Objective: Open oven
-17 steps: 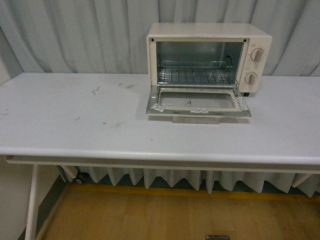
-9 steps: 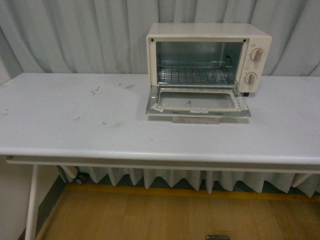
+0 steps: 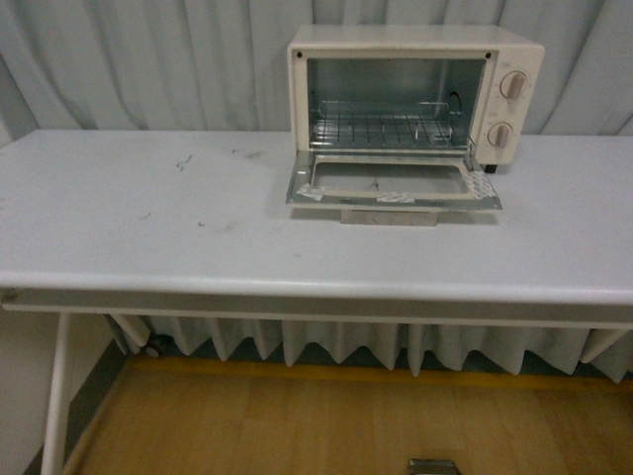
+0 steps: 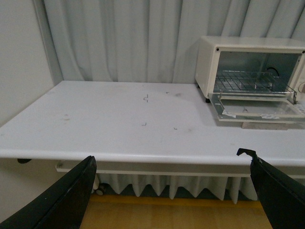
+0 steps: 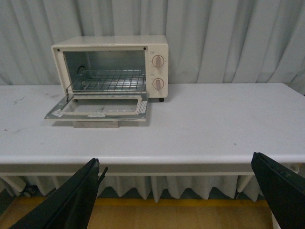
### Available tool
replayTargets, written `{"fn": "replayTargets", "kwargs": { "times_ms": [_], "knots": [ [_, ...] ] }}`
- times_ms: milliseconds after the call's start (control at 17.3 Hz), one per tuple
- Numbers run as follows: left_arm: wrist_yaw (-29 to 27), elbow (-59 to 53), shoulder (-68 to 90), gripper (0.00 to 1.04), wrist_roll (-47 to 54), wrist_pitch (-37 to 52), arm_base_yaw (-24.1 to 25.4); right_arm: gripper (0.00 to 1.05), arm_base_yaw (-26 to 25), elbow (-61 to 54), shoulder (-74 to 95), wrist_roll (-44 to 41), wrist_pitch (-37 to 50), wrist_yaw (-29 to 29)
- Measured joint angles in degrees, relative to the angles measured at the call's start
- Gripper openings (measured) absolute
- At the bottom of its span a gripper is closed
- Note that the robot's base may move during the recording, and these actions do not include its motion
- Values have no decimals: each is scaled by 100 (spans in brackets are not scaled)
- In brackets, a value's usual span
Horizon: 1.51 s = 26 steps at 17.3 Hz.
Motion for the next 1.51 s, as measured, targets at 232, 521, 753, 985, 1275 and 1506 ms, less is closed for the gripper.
{"fn": "replayTargets", "kwargs": {
  "times_ms": [232, 521, 753, 985, 1275, 1506],
  "knots": [
    [0, 0, 0, 98, 0, -2, 0, 98, 0, 0, 0, 0, 0, 0],
    [-2, 0, 0, 98, 4, -2, 0, 98, 0, 0, 2, 2, 0, 0],
    [2, 0, 0, 98, 11, -2, 0, 98, 0, 0, 0, 4, -2, 0],
    [2, 0, 0, 98, 13, -2, 0, 98, 0, 0, 0, 4, 7, 2],
    [0, 0, 0, 98, 13, -4, 0, 98, 0, 0, 0, 4, 0, 2],
    [-2, 0, 0, 98, 13, -28, 0, 98, 0, 0, 2, 2, -11, -7]
  ]
}}
